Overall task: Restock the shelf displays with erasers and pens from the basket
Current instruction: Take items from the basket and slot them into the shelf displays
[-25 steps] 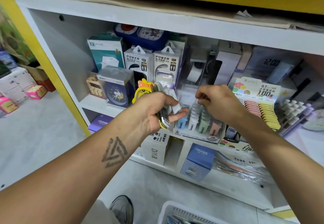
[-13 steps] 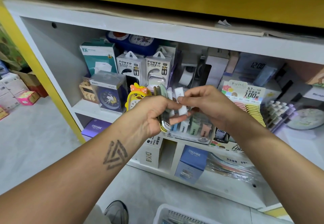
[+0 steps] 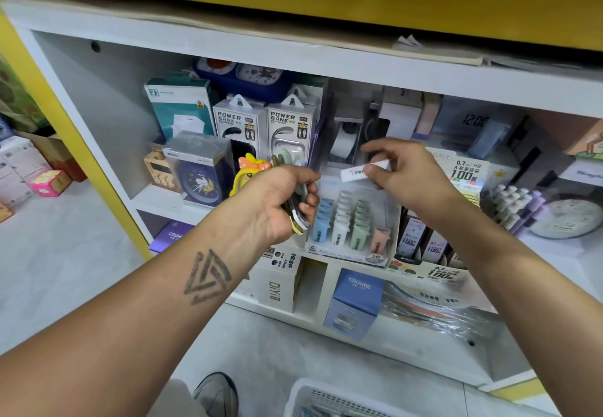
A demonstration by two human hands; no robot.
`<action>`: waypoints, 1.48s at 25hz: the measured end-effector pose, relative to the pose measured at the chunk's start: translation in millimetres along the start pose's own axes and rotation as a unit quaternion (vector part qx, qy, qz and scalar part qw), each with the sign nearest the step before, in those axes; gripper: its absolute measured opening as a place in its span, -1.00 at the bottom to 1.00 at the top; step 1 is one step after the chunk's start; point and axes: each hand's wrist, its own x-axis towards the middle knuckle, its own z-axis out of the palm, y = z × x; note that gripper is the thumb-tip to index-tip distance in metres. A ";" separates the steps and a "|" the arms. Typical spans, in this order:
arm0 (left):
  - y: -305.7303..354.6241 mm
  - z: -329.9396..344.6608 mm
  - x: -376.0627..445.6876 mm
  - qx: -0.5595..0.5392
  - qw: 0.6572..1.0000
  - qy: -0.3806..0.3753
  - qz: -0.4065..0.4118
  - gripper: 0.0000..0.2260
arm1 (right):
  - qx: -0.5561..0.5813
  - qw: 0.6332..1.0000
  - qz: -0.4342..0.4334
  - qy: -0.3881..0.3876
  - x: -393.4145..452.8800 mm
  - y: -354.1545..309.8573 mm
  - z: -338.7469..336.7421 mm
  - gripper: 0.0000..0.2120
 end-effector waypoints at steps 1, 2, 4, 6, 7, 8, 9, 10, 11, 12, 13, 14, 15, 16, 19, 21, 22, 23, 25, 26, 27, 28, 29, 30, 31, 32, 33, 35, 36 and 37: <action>0.0 -1.7 0.1 0.002 1.000 -0.003 -0.001 -0.82 | -0.052 0.998 -0.030 0.037 1.2 -0.5 2.2 -0.84; -0.4 -3.3 0.4 0.004 1.000 -0.004 -0.002 -0.82 | -0.075 0.994 -0.051 0.064 1.6 -1.3 5.0 -0.86; -1.0 -6.2 0.9 0.009 1.000 -0.004 -0.004 -0.82 | -0.086 0.989 -0.085 0.088 2.4 0.3 10.7 -0.88; -0.8 -8.1 0.7 0.011 1.000 -0.002 -0.003 -0.83 | -0.111 0.983 -0.108 0.100 4.0 2.5 14.6 -0.84; -0.6 -8.9 0.3 0.011 1.000 -0.001 -0.002 -0.84 | -0.133 0.979 -0.113 0.101 5.0 3.9 15.9 -0.81; -0.2 -10.3 0.3 0.013 1.000 0.000 -0.002 -0.85 | -0.160 0.976 -0.115 0.094 6.7 5.9 18.9 -0.78; -0.2 -11.2 0.4 0.014 1.000 0.000 -0.003 -0.86 | -0.188 0.973 -0.113 0.075 8.3 8.5 21.9 -0.76; -0.4 -11.9 1.0 0.015 1.000 0.000 -0.004 -0.86 | -0.212 0.970 -0.104 0.049 9.3 10.8 25.0 -0.72; -0.3 -12.9 1.1 0.016 1.000 -0.001 -0.004 -0.86 | -0.231 0.968 -0.092 0.023 9.8 12.6 27.6 -0.69; -0.6 -13.6 1.5 0.017 1.000 0.001 -0.004 -0.86 | -0.245 0.966 -0.085 0.004 9.4 13.1 29.9 -0.69; -1.0 -14.1 1.3 0.019 1.000 0.002 -0.004 -0.86 | -0.255 0.963 -0.089 -0.004 8.5 12.5 31.6 -0.72; -1.5 -14.0 1.3 0.021 1.000 0.003 -0.005 -0.86 | -0.260 0.960 -0.102 -0.007 7.5 11.7 32.6 -0.77; -1.8 -14.0 0.9 0.020 1.000 0.004 -0.005 -0.86 | -0.261 0.958 -0.118 -0.010 7.1 11.1 33.2 -0.81; -2.1 -14.2 0.8 0.020 1.000 0.005 -0.004 -0.86 | -0.261 0.956 -0.131 -0.014 6.9 10.6 34.5 -0.83; -2.7 -13.8 -0.5 0.019 1.000 0.004 -0.004 -0.87 | -0.276 0.947 -0.163 -0.016 4.8 12.0 36.4 -0.82; -2.4 -13.4 -1.4 0.017 1.000 0.002 -0.006 -0.87 | -0.283 0.945 -0.162 -0.017 4.9 12.9 37.7 -0.72; -2.6 -13.3 -1.9 0.017 1.000 0.001 -0.007 -0.87 | -0.290 0.944 -0.156 -0.022 5.1 12.7 39.1 -0.65; -2.5 -12.9 -2.4 0.018 1.000 -0.001 -0.009 -0.86 | -0.299 0.942 -0.149 -0.027 5.2 12.8 40.6 -0.63; -2.7 -12.3 -2.6 0.020 1.000 -0.006 -0.013 -0.86 | -0.319 0.936 -0.143 -0.036 6.0 12.2 41.9 -0.71; -2.3 -12.0 -2.4 0.023 1.000 -0.010 -0.014 -0.88 | -0.339 0.929 -0.144 -0.047 6.3 11.0 42.4 -0.72; -2.4 -11.9 -2.6 0.028 0.999 -0.015 -0.016 -0.90 | -0.361 0.919 -0.147 -0.056 6.7 10.8 42.9 -0.70; -2.8 -11.0 -3.0 0.034 0.999 -0.023 -0.019 -0.93 | -0.375 0.913 -0.149 -0.058 7.3 9.7 42.1 -0.67; -2.9 -9.4 -3.8 0.039 0.998 -0.034 -0.020 -0.96 | -0.359 0.920 -0.149 -0.050 8.1 7.4 40.3 -0.66; -3.7 -7.4 -5.1 0.043 0.998 -0.045 -0.021 -0.98 | -0.300 0.944 -0.131 -0.037 7.5 3.2 38.2 -0.69; -4.7 -5.6 -6.4 0.050 0.997 -0.058 -0.021 -0.97 | -0.195 0.976 -0.091 -0.028 6.1 -2.1 35.5 -0.75; -5.8 -3.2 -7.4 0.058 0.996 -0.072 -0.020 -0.95 | -0.057 0.997 -0.036 -0.046 3.4 -7.9 32.1 -0.83; -7.3 -0.1 -8.2 0.067 0.994 -0.084 -0.018 -0.94 | 0.083 0.993 0.021 -0.076 -0.9 -13.9 27.6 -0.85; -10.4 6.8 -9.9 0.088 0.991 -0.096 -0.010 -0.92 | 0.222 0.964 0.079 -0.123 -7.2 -18.7 16.6 -0.76; -11.9 10.5 -10.7 0.098 0.990 -0.097 -0.003 -0.90 | 0.256 0.953 0.091 -0.135 -10.2 -18.6 10.5 -0.72; -13.6 13.7 -11.4 0.109 0.989 -0.096 0.007 -0.88 | 0.283 0.943 0.099 -0.143 -13.2 -19.0 4.9 -0.70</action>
